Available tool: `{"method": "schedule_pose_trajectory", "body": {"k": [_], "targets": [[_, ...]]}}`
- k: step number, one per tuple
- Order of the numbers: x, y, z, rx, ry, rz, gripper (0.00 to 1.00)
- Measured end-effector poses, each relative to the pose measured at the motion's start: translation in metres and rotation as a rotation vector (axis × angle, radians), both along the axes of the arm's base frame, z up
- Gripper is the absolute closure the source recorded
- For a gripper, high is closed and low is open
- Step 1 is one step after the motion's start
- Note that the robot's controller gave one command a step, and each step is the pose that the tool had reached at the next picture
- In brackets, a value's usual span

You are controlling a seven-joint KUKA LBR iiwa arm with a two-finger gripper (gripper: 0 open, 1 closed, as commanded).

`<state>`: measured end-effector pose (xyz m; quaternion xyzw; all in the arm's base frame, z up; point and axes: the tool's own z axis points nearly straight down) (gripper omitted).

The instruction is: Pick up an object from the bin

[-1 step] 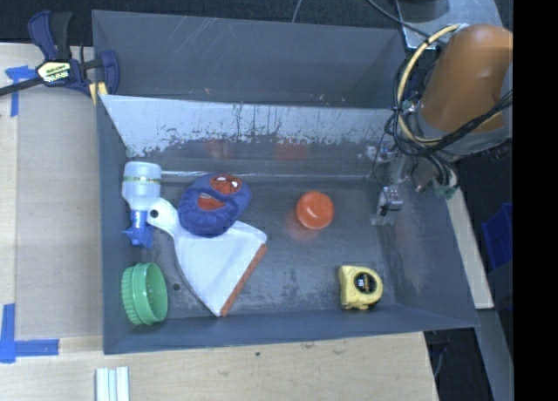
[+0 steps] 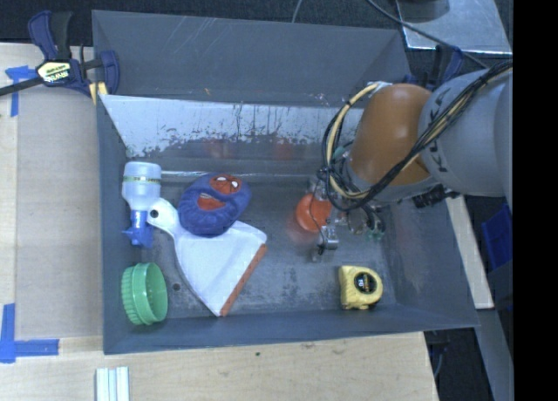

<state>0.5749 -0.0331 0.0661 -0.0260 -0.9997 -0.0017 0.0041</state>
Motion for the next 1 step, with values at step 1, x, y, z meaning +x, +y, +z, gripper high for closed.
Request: {"method": "schedule_pose_trajectory", "body": {"k": [1], "targets": [[0.0023,-0.0038,0.0041,-0.004,-0.007,-0.001,1.00]]}}
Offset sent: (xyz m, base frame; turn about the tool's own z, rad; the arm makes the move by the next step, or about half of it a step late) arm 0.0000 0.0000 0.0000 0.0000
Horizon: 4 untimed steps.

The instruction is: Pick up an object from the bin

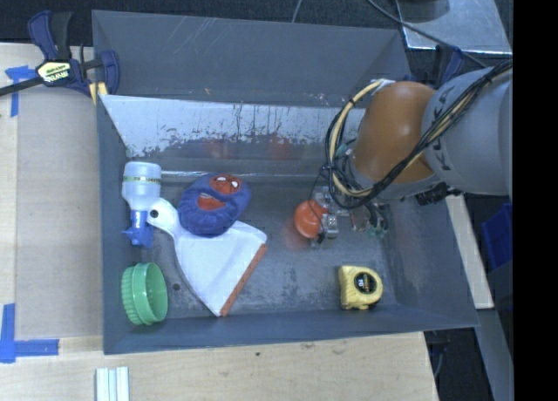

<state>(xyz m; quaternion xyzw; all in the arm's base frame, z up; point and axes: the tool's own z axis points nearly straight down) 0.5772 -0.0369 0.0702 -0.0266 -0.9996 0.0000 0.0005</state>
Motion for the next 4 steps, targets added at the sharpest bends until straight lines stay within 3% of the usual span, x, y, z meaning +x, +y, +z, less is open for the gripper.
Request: {"method": "schedule_pose_trajectory", "body": {"k": [1,2,3,4], "targets": [[-0.004,0.001,0.094,0.000,-0.012,-0.012,1.00],[-0.016,-0.026,0.080,-0.003,-0.013,0.293,1.00],[0.006,-0.008,0.240,-0.006,-0.027,0.325,1.00],[0.001,-0.079,0.142,-0.005,-0.024,0.185,1.00]]}}
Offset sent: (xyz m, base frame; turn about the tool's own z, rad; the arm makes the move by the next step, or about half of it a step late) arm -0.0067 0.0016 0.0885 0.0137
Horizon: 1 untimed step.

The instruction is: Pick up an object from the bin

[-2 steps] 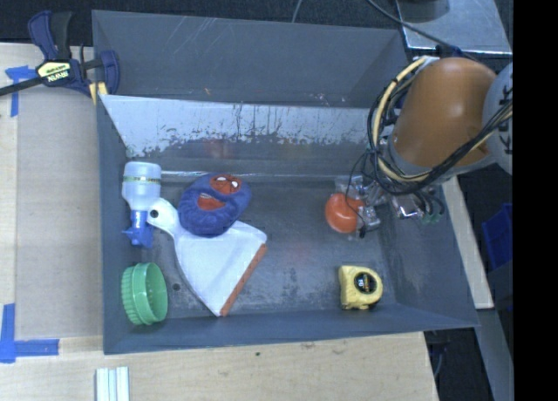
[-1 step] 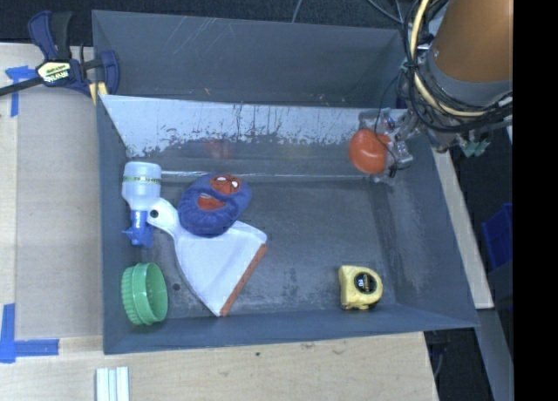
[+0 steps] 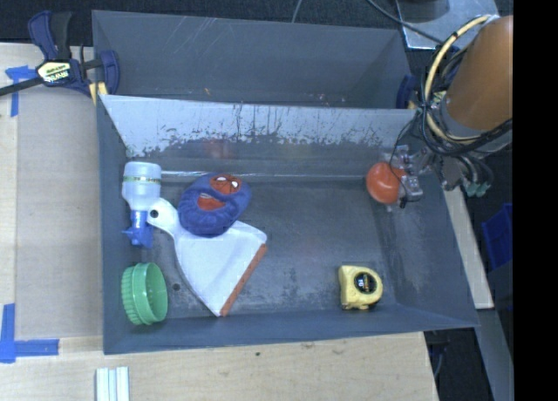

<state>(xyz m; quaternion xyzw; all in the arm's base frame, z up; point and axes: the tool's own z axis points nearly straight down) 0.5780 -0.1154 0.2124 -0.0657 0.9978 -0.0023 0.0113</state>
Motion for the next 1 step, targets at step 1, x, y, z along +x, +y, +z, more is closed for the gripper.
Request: {"method": "schedule_pose_trajectory", "body": {"k": [1], "targets": [[0.0079,0.0380,-0.0459,-0.003,0.001,0.194,1.00]]}}
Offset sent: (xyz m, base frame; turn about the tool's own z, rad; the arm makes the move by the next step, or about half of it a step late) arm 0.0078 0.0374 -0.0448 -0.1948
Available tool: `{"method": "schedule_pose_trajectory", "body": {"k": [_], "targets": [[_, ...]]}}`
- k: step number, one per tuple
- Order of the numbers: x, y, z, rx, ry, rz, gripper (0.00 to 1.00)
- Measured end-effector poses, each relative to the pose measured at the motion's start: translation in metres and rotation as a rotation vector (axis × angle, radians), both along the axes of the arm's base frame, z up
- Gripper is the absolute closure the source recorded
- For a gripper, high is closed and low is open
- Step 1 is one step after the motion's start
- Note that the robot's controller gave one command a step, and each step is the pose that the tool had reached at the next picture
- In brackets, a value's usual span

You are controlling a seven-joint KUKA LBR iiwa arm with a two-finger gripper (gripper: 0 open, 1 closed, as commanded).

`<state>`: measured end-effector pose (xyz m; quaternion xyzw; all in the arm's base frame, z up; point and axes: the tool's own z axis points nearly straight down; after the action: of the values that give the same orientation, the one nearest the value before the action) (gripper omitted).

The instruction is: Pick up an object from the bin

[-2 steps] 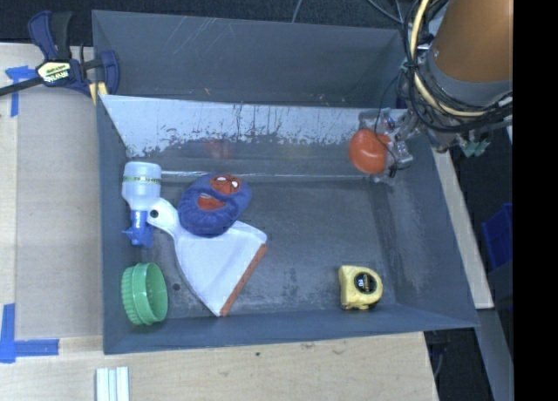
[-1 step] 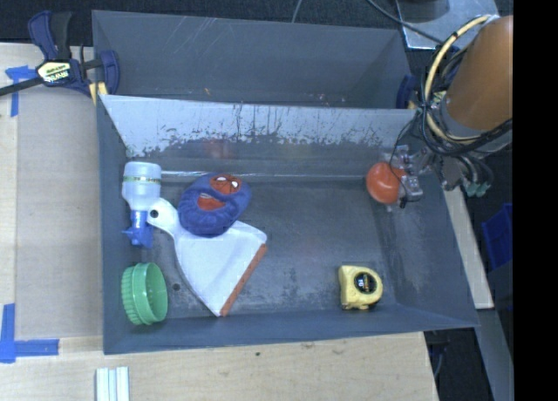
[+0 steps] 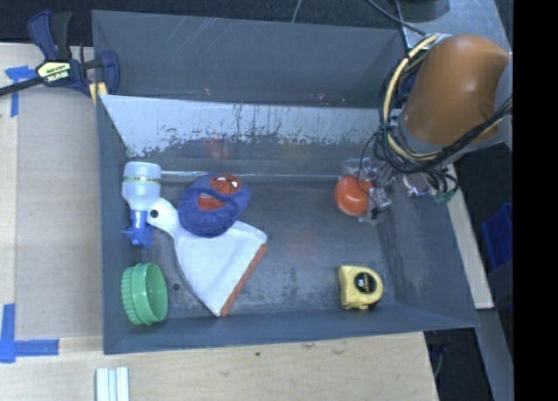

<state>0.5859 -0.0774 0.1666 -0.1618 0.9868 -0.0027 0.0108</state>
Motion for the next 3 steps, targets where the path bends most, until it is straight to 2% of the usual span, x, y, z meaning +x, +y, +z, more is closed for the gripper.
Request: {"method": "schedule_pose_trajectory", "body": {"k": [1,2,3], "targets": [[0.013,-0.005,0.132,-0.001,-0.014,-0.032,1.00],[0.027,0.018,0.200,-0.011,-0.025,0.275,1.00],[0.042,0.031,0.161,-0.020,-0.024,0.575,1.00]]}}
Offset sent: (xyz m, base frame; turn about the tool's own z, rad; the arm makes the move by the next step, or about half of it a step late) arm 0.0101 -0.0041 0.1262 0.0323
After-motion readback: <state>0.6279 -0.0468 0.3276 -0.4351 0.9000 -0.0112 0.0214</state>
